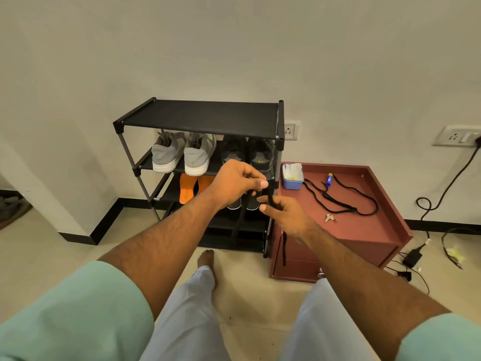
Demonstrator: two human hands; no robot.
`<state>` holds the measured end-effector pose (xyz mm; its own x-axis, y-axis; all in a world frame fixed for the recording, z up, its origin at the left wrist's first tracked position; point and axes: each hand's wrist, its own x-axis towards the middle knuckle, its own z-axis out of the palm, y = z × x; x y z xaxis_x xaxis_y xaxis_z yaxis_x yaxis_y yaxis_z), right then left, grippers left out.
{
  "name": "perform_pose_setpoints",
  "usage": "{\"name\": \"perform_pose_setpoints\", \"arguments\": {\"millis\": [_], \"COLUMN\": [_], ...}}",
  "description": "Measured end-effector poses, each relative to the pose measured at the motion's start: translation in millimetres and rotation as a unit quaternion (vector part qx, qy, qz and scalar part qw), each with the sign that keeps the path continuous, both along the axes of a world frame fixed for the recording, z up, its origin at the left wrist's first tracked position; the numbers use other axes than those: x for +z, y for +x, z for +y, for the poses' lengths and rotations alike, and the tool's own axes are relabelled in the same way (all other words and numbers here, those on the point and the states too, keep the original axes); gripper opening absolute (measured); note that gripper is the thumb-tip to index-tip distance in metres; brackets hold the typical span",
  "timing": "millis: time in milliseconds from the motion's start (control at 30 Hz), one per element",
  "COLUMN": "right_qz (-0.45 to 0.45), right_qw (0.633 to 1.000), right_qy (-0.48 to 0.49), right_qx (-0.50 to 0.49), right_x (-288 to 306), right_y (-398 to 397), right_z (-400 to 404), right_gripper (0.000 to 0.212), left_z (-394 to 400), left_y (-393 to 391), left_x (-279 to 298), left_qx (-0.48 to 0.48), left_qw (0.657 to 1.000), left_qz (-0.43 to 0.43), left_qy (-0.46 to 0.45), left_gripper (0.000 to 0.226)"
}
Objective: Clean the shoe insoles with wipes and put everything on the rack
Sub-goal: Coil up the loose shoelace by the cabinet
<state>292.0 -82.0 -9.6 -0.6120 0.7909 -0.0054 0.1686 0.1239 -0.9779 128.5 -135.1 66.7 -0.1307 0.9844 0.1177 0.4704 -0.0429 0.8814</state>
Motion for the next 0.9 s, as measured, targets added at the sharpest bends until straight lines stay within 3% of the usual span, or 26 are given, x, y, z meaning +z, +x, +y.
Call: {"name": "perform_pose_setpoints", "arguments": {"millis": [233, 333, 400, 533, 700, 900], "right_qz": [0.015, -0.005, -0.027, -0.052, -0.083, -0.069], "right_qw": [0.997, 0.995, 0.995, 0.990, 0.980, 0.979], "right_qy": [-0.058, -0.055, -0.044, -0.043, -0.077, -0.130], "right_qx": [0.046, 0.078, 0.088, 0.126, 0.164, 0.142], "right_x": [-16, -16, -16, -11, -13, -12], "right_y": [-25, -31, -31, -25, -26, -19], "right_z": [-17, -26, -29, -20, -15, -18], "right_gripper": [0.032, 0.022, 0.031, 0.031, 0.037, 0.033], "left_z": [6, 13, 17, 23, 27, 27], "left_y": [13, 8, -2, -23, -39, -67], "left_x": [21, 32, 37, 42, 42, 48], "left_qx": [-0.009, 0.022, 0.048, 0.058, 0.047, -0.004], "left_qw": [0.997, 0.993, 0.992, 0.994, 0.988, 0.934], "left_qz": [-0.044, -0.081, -0.084, 0.038, 0.124, 0.355], "left_qy": [0.058, 0.078, 0.079, 0.081, 0.079, 0.029], "left_gripper": [0.014, 0.019, 0.027, 0.037, 0.038, 0.032]}}
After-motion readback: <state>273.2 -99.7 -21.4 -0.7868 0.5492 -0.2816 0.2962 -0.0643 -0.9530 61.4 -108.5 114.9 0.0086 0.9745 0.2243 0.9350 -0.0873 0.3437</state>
